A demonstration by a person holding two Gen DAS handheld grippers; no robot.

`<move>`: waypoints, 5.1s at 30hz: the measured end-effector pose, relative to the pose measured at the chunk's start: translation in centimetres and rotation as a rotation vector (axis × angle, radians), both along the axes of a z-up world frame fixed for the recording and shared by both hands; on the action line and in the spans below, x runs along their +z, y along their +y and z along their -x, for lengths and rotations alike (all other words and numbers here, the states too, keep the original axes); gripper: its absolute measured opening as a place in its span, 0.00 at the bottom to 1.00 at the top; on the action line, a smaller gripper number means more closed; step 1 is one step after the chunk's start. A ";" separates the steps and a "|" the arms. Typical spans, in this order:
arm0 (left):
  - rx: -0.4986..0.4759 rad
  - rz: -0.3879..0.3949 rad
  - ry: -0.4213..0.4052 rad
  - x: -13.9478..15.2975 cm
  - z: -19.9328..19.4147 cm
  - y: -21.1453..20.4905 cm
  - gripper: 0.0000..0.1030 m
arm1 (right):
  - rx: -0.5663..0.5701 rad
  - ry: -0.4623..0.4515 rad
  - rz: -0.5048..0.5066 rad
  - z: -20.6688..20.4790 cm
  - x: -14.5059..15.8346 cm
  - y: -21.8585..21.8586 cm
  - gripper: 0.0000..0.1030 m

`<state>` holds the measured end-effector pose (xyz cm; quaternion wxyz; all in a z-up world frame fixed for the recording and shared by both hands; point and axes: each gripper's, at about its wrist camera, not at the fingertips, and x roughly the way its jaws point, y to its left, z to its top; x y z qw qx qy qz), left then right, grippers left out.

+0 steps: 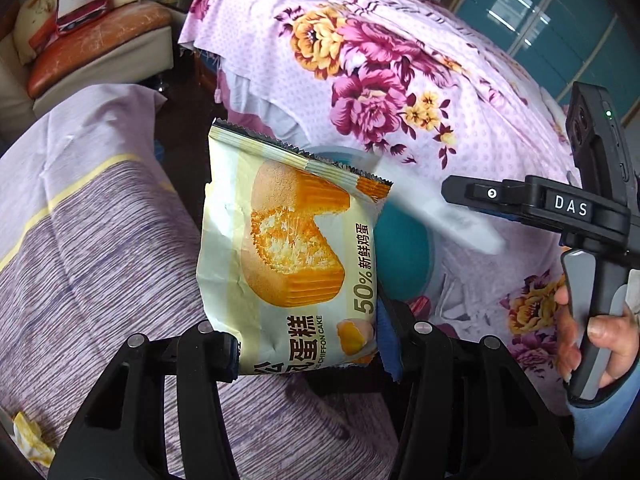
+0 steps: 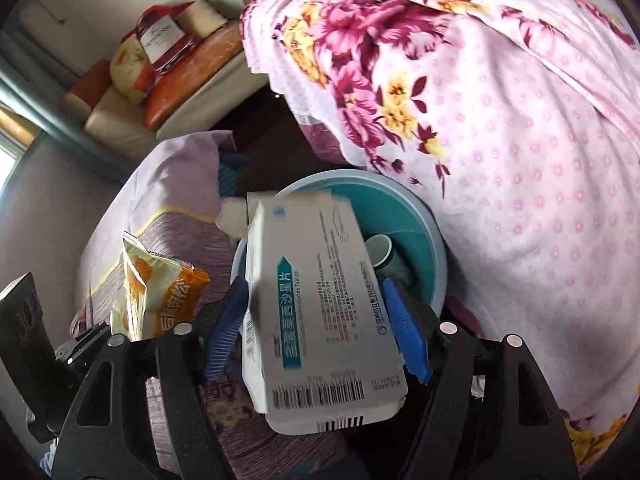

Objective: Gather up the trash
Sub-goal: 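Carry wrapper and medicine box over the teal bin and release both inside, then move both open tools back over the remaining trash on the bed, then grasp the blue wrapper with the left tool while the right tool grasps the yellow-patterned tissue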

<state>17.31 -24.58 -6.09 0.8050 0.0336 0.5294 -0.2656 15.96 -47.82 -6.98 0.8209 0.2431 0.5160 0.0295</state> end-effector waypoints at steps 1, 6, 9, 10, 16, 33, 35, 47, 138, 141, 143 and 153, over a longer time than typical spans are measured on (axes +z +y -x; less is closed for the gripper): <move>0.000 -0.002 0.004 -0.2 -0.2 -0.2 0.51 | 0.002 0.002 -0.002 -0.2 -0.3 -0.2 0.69; -0.001 -0.019 0.022 -1.1 -0.8 -0.9 0.51 | 0.011 -0.002 0.013 -0.5 -0.4 -0.3 0.72; -0.004 -0.029 0.030 -1.5 -1.0 -1.4 0.51 | -0.005 -0.004 0.026 -0.3 -0.5 -1.0 0.74; -0.005 -0.029 0.033 -1.7 -1.2 -1.6 0.51 | -0.008 -0.003 0.026 -0.2 -0.4 -0.9 0.74; -0.026 -0.037 0.041 -2.4 -1.6 -3.1 0.51 | -0.033 0.014 0.032 0.2 -0.4 -1.7 0.76; 0.005 -0.038 -0.001 -1.9 -1.9 -3.2 0.88 | -0.042 0.040 0.093 0.2 0.2 -1.3 0.79; 0.014 -0.035 0.004 -1.9 -1.7 -2.6 0.88 | -0.035 0.044 0.098 0.1 0.3 -0.9 0.79; 0.070 0.006 0.008 -0.7 0.1 1.5 0.88 | 0.018 0.043 0.138 0.7 2.1 2.8 0.84; 0.785 -0.015 -0.147 3.6 19.7 48.5 0.26 | 0.810 0.020 0.185 4.7 1.5 43.7 0.14; 0.751 -0.010 -0.177 5.2 19.4 46.6 0.26 | 0.774 0.008 0.164 4.4 2.0 41.9 0.14; 0.721 -0.007 -0.184 5.6 18.5 45.1 0.26 | 0.750 -0.004 0.153 4.3 2.4 40.3 0.14; 0.506 0.027 -0.176 5.9 13.6 34.1 0.26 | 0.577 -0.046 0.089 3.5 4.3 31.6 0.14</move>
